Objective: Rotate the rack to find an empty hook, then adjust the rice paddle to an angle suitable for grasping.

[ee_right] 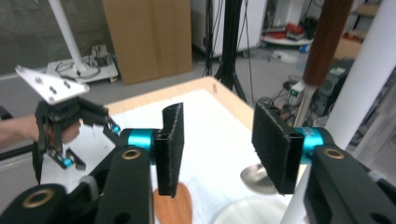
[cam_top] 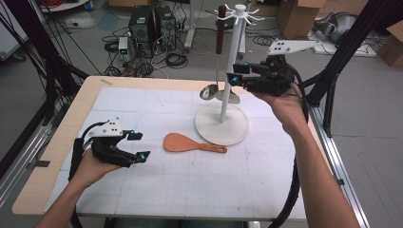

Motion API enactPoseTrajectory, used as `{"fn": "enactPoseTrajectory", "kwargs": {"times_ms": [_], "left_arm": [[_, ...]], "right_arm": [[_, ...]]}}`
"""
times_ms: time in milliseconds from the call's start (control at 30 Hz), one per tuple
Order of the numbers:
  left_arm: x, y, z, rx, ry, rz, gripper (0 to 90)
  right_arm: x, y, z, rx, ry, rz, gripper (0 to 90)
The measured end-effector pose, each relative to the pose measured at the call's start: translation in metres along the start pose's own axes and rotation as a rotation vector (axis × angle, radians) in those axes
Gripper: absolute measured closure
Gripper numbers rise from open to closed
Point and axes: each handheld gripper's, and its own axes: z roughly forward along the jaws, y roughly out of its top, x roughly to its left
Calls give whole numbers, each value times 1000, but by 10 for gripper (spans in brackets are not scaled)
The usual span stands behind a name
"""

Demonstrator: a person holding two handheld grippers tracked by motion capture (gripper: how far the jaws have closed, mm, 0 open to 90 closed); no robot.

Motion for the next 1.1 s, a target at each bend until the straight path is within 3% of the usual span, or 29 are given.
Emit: {"fn": "enactPoseTrajectory", "kwargs": {"times_ms": [333,700,1100], "left_arm": [[0,-1,0,0,0,0,263],[-1,-3,1,13,11,11,261],[-2,-5,1,18,21,13,259]], "right_arm": [[3,-47,24,93,10,16,453],[8,-86,40,131,12,28,386],[12,-133,63,238,11,19,340]]}}
